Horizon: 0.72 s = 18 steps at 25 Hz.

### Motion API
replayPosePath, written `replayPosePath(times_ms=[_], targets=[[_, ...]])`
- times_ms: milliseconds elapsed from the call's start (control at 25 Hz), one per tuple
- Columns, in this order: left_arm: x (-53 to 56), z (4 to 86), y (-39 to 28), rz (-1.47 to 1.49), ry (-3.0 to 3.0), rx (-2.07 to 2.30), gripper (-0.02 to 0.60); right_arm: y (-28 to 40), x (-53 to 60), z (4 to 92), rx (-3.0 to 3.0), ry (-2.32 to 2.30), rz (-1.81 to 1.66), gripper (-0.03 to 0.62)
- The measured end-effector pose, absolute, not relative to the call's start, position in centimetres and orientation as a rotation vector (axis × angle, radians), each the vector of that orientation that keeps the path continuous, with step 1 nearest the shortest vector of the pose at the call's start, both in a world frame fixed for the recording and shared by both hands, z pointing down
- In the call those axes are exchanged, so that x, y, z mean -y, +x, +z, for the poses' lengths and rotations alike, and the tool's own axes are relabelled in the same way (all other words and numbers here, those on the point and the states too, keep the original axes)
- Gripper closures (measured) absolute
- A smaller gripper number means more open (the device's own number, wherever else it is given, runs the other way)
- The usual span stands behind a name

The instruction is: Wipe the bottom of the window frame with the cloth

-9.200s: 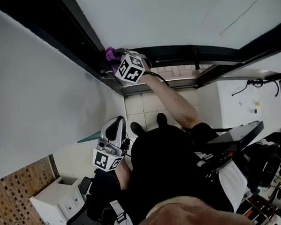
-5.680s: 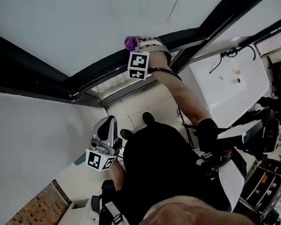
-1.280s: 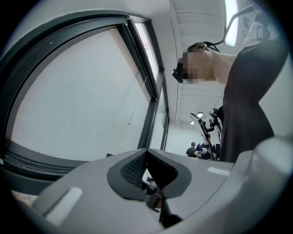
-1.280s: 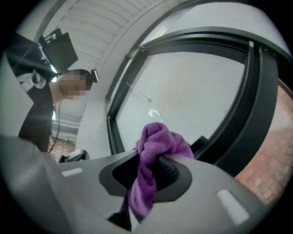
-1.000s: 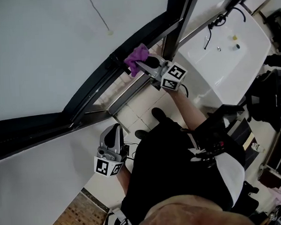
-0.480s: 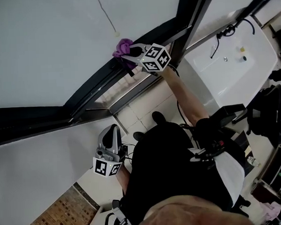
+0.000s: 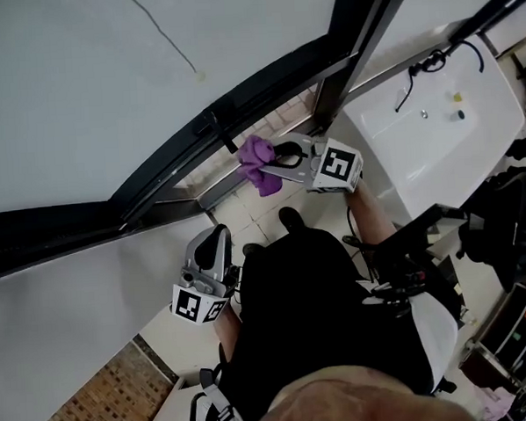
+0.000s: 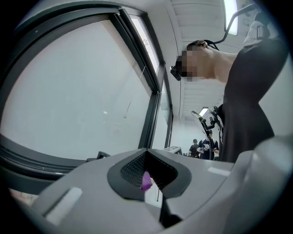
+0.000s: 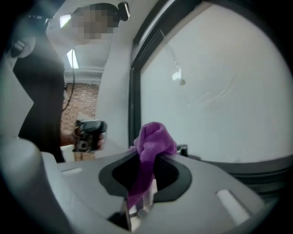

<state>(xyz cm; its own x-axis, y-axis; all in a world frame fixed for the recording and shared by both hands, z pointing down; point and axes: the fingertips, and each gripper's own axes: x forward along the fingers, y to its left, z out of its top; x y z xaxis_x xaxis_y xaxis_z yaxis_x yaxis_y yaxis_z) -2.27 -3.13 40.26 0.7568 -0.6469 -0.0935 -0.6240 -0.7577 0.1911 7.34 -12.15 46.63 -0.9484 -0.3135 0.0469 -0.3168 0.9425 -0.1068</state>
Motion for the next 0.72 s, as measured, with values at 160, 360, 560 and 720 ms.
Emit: replayPosePath(times_ms=[160,360,560,720], targets=[[3.2,40.1,-1.9,-0.213,2.803,1.018,0.581,8.0,23.0,45.5,2.949,0.999,0.074,0.522],[3.5,39.9,-3.0,-0.227,2.811,1.011,0.581,3.0,29.9,49.9,2.688,1.045,0.149,0.522],[5.4,40.3,-5.3,-0.294,2.809,0.942,0.581,3.0,30.0,50.8,2.550,1.089,0.038,0.523],[6.8,39.8,-6.5,-0.364,2.839,0.848,0.581,4.1,30.2,51.3,2.451,1.126,-0.032,0.523]])
